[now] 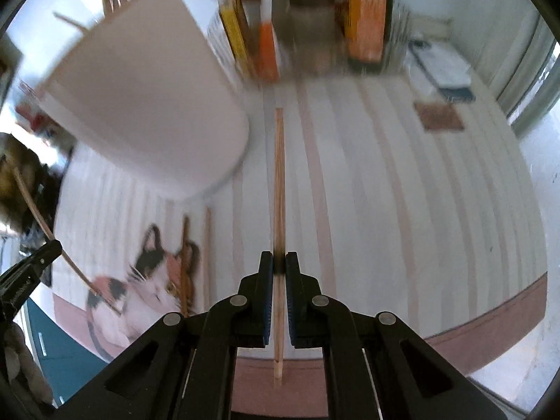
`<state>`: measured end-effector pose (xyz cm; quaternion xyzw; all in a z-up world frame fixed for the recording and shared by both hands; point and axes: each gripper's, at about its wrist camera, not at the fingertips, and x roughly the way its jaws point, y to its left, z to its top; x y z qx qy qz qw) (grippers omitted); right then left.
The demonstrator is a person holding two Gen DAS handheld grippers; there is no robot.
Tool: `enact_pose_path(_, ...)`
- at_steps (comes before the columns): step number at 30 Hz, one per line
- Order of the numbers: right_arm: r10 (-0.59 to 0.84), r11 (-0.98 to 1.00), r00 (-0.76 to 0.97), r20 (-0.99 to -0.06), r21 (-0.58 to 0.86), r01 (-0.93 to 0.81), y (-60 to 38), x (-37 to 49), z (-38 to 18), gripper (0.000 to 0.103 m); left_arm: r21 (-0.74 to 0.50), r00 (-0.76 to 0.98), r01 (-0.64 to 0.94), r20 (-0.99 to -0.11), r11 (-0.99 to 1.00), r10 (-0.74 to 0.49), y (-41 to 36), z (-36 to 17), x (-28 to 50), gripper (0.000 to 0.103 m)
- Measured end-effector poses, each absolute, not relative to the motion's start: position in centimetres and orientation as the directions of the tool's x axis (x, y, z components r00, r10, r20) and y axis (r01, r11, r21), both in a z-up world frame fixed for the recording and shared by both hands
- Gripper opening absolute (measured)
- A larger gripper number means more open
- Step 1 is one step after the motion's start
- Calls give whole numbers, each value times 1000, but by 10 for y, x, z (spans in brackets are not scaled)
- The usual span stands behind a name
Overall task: Organize utensils
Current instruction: 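Lift both held chopsticks and carry them over the utensil holder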
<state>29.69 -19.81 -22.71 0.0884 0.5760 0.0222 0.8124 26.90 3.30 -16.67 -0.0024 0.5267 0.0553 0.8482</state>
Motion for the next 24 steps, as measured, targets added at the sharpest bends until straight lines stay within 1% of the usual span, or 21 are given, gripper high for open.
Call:
enact_pose_path(5, 143, 981, 423, -895, 185, 60, -203, 308, -197, 7, 33, 522, -129, -848, 991, 96, 46, -130, 276, 4)
enact_pose_path(12, 191, 966, 523, -831, 254, 50, -205, 314, -152, 7, -29, 627, -152, -775, 988, 74, 54, -74, 280, 4)
enact_pose_path(18, 253, 937, 621, -742, 349, 35, -211, 336, -87, 7, -114, 719, -151, -695, 982, 30, 58, -10, 279, 4)
enact_pose_path(24, 284, 907, 711, -643, 420, 17, -221, 365, -28, 7, -194, 797, -111, -603, 975, -29, 49, 54, 287, 4)
